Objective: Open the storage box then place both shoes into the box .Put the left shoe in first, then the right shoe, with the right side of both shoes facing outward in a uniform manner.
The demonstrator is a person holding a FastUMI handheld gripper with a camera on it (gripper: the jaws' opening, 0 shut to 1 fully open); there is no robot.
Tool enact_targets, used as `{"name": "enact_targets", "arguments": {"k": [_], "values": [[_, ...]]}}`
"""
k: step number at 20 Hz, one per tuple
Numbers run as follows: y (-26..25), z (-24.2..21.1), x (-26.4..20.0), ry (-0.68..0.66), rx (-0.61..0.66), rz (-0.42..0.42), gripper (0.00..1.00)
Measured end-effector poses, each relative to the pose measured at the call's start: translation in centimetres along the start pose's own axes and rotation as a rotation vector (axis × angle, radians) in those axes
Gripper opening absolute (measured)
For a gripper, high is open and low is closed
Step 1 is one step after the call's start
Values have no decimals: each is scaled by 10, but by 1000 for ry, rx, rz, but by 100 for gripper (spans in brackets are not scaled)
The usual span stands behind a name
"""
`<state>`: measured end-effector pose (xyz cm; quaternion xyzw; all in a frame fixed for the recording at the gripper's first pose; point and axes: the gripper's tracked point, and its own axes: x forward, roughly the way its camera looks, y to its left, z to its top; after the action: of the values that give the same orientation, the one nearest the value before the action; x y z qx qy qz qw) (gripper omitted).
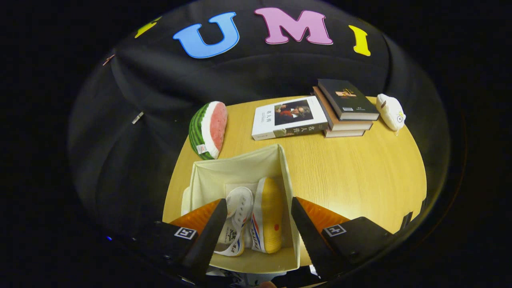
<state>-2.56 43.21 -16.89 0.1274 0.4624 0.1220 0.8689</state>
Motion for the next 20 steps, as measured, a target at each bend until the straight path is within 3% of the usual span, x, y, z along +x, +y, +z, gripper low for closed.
{"name": "enact_targets", "arguments": {"k": [5, 12, 20], "values": [[-41, 30, -26, -101, -50, 0, 99], [-124, 71, -66, -274, -147, -91, 99], [-202, 105, -123, -512, -126, -151, 99]]}}
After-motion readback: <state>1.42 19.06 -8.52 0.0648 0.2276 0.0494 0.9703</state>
